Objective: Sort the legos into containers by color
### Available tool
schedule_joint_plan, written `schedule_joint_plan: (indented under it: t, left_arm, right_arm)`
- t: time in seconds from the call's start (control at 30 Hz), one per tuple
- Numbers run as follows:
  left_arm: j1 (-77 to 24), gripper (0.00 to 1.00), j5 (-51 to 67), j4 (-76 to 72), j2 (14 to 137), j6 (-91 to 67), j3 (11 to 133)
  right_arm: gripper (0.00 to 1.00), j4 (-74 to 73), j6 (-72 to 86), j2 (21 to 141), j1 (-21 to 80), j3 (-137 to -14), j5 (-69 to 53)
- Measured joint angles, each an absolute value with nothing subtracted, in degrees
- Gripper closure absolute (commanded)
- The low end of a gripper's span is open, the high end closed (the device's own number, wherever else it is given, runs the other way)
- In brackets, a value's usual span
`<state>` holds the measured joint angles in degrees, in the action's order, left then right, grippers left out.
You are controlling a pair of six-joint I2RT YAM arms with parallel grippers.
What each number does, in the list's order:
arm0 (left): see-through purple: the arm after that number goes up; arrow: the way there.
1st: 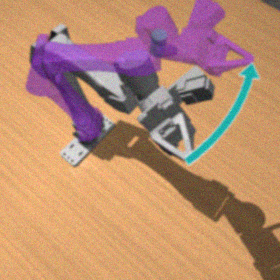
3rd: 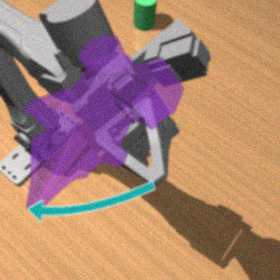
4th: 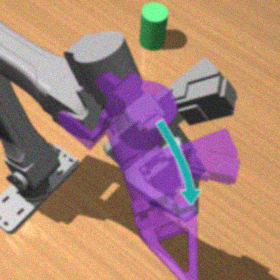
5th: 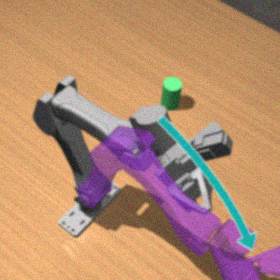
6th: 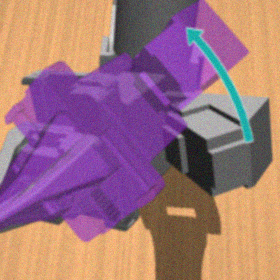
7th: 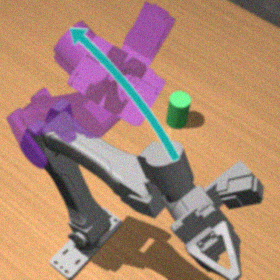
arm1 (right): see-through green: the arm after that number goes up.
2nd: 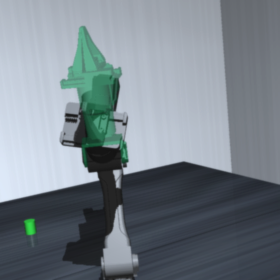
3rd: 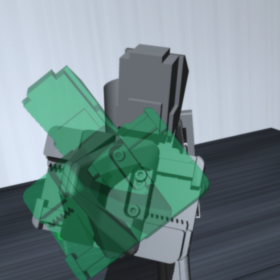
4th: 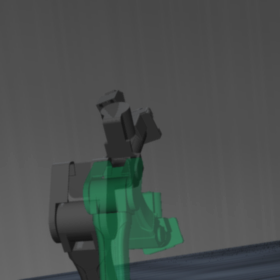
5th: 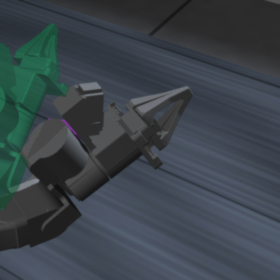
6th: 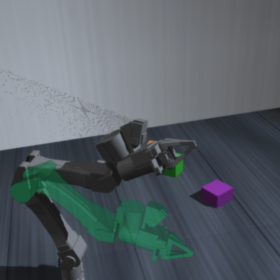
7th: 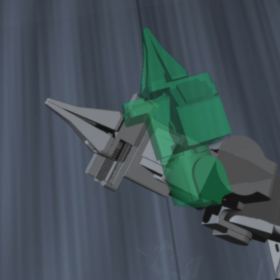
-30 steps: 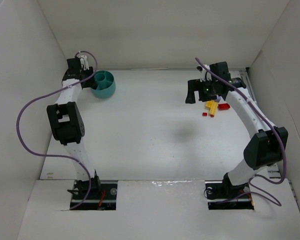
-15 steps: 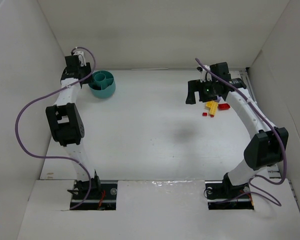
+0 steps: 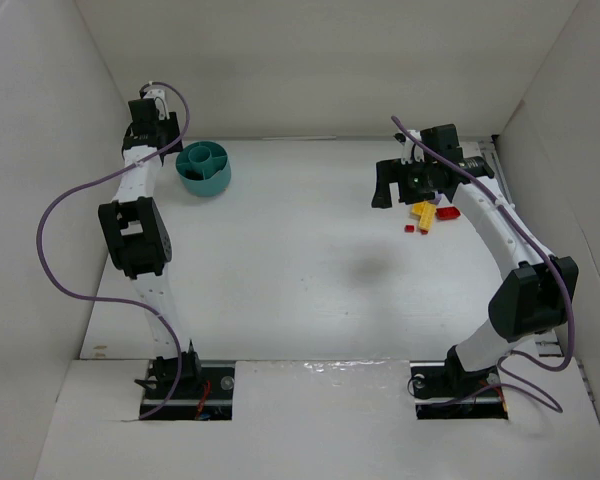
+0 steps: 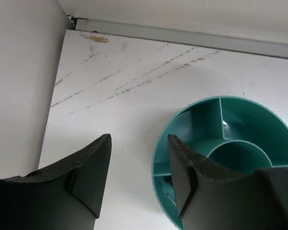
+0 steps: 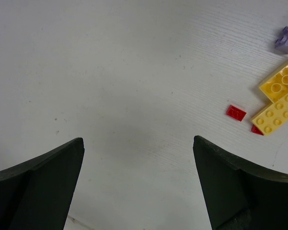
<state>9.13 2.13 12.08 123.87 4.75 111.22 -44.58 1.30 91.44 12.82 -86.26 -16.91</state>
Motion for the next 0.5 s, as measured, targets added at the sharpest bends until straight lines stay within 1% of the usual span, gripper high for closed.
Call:
schedule_joint_plan:
  t: [0.3, 0.5]
  left_arm:
    - [9.50, 0.53, 3.29, 15.44, 128.86, 5.21, 116.33]
    - [9.52, 0.53, 4.05, 17.50, 130.08, 5.76, 117.40]
  right_arm:
    - [0.00, -44.58, 1.30, 91.18, 12.82, -85.76, -16.91]
    - [0.00, -44.58, 1.30, 91.00, 12.82, -85.67, -16.91]
